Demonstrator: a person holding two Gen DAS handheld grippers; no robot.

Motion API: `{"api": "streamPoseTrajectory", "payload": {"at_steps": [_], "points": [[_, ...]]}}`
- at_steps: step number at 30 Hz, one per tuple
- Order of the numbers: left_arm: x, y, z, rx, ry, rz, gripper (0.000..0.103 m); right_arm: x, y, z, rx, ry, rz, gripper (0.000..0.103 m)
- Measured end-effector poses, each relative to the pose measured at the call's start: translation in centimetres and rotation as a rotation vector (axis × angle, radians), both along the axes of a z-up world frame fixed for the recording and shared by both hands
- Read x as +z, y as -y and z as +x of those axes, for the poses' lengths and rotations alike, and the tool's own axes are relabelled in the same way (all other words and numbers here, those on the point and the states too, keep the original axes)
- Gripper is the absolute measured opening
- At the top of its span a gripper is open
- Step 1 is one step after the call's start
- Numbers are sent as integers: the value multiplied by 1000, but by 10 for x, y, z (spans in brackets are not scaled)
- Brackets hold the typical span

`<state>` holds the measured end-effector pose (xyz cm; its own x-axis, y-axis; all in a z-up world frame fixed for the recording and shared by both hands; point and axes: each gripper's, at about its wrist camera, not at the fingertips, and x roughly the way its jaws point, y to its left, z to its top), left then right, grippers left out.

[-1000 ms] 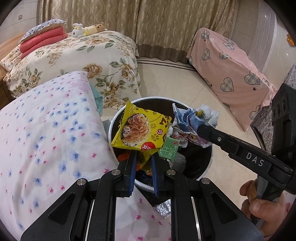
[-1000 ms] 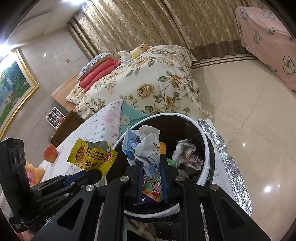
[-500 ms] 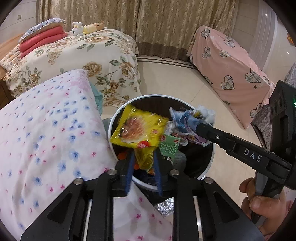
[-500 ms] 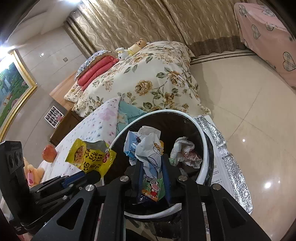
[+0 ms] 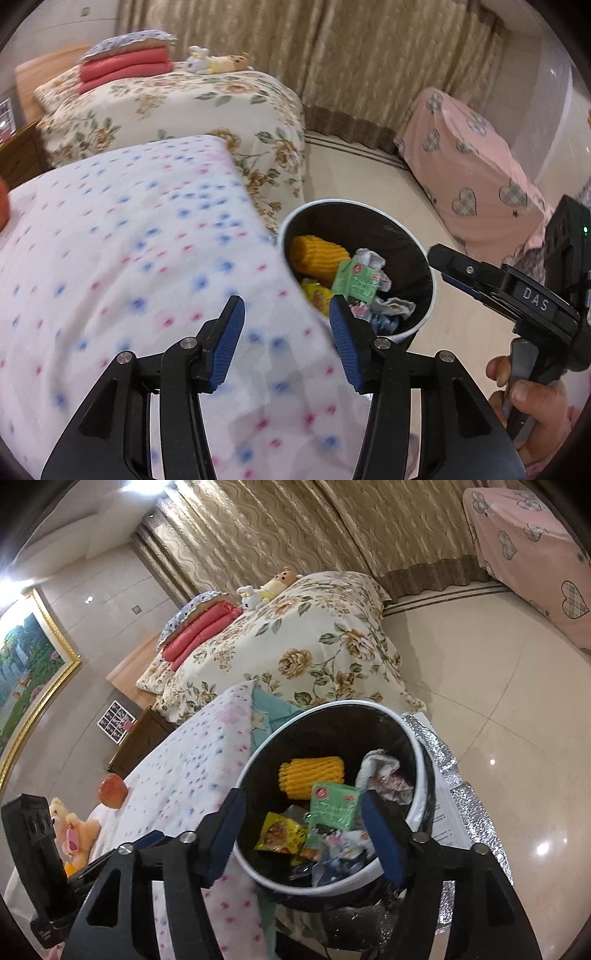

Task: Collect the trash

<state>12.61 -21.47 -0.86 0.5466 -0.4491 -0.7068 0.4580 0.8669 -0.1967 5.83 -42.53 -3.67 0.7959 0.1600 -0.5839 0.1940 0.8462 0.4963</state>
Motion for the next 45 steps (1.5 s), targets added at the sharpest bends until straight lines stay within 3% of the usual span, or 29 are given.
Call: {"api": "streamPoseTrajectory", "payload": {"at_steps": [9, 20, 26, 28, 30, 45], "points": [[11, -63, -42, 138, 128, -25, 60, 16, -60, -19, 88, 66, -69, 80], [11, -128, -75, 272, 202, -50, 64, 24, -120, -41, 163, 144, -204, 89], [14, -147, -99, 315, 297, -57, 65, 31, -143, -59, 171, 235, -308, 103], [13, -150, -107, 336, 343, -41, 77, 31, -148, -64, 159, 267, -350, 103], [11, -153, -113, 371, 390, -21, 98, 29, -149, -66, 144, 283, -373, 103], [6, -162, -131, 425, 484, 15, 100, 17, -160, -77, 118, 325, -430, 103]]}}
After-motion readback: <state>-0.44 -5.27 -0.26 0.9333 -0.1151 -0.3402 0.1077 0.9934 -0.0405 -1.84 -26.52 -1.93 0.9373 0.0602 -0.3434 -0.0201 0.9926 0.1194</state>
